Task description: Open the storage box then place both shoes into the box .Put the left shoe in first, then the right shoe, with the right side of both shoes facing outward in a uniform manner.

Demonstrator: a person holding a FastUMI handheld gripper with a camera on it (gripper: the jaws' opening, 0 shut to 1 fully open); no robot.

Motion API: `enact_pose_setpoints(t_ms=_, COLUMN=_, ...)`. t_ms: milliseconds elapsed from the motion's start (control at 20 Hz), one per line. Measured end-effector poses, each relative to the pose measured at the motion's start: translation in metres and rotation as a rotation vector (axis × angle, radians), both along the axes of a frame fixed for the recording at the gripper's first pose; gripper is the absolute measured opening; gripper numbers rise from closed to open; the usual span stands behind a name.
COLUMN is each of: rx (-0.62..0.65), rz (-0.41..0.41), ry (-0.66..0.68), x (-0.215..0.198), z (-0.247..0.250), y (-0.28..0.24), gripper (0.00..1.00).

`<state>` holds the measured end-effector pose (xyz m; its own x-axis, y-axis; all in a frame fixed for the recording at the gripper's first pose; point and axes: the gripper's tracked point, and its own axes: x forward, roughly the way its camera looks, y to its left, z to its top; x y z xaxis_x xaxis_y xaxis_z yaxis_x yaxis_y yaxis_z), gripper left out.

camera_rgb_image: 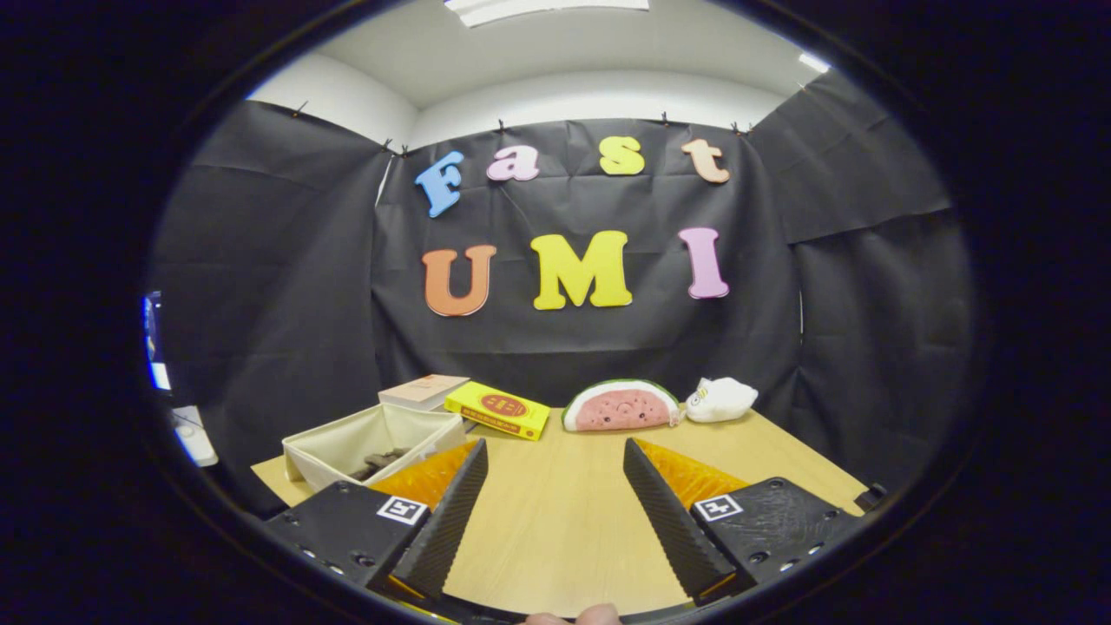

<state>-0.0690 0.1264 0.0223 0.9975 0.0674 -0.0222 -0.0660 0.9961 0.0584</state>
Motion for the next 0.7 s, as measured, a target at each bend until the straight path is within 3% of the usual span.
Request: enact_pose_setpoints(t_ms=700, rx=-0.036, rz=-0.002, ry=0.002, x=0.002, z=-0.006, y=0.028, gripper=0.95)
